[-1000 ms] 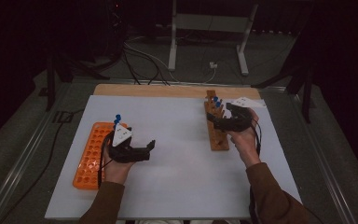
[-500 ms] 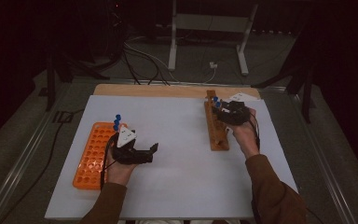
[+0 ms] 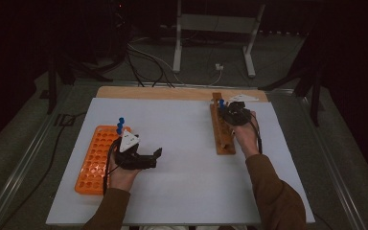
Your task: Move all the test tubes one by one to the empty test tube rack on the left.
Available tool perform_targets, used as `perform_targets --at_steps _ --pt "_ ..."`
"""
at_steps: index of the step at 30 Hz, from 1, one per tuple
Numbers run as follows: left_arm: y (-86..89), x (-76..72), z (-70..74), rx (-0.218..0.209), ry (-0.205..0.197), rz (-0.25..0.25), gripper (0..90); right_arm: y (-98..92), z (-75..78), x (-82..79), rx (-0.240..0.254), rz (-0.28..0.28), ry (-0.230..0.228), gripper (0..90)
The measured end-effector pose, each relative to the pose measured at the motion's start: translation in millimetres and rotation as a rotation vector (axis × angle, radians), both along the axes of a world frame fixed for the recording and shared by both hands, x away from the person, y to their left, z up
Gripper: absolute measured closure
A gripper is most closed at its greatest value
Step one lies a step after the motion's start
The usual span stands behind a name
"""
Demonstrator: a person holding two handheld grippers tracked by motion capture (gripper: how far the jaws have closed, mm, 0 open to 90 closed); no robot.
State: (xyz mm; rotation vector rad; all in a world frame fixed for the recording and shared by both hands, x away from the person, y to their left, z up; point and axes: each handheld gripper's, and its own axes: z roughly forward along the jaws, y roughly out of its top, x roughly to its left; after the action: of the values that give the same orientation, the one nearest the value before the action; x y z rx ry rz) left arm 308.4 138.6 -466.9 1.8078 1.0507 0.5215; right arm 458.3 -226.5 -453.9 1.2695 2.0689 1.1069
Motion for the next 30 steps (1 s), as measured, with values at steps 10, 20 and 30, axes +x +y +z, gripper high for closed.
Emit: perform_targets --at_steps 10,20,30 --pt "-1.3 0.4 -1.9 0.002 0.008 -0.003 0.9 2.6 -4.5 4.2 0.003 -0.017 -0.003 76.2" --pt "0.2 1.1 -2.3 -0.011 0.011 -0.003 0.9 4.0 0.8 -1.2 0.006 -0.029 -0.026 76.7" --pt "-0.1 1.2 -2.7 -0.011 0.014 -0.004 0.9 0.3 14.5 -10.1 0.028 -0.034 -0.066 76.9"
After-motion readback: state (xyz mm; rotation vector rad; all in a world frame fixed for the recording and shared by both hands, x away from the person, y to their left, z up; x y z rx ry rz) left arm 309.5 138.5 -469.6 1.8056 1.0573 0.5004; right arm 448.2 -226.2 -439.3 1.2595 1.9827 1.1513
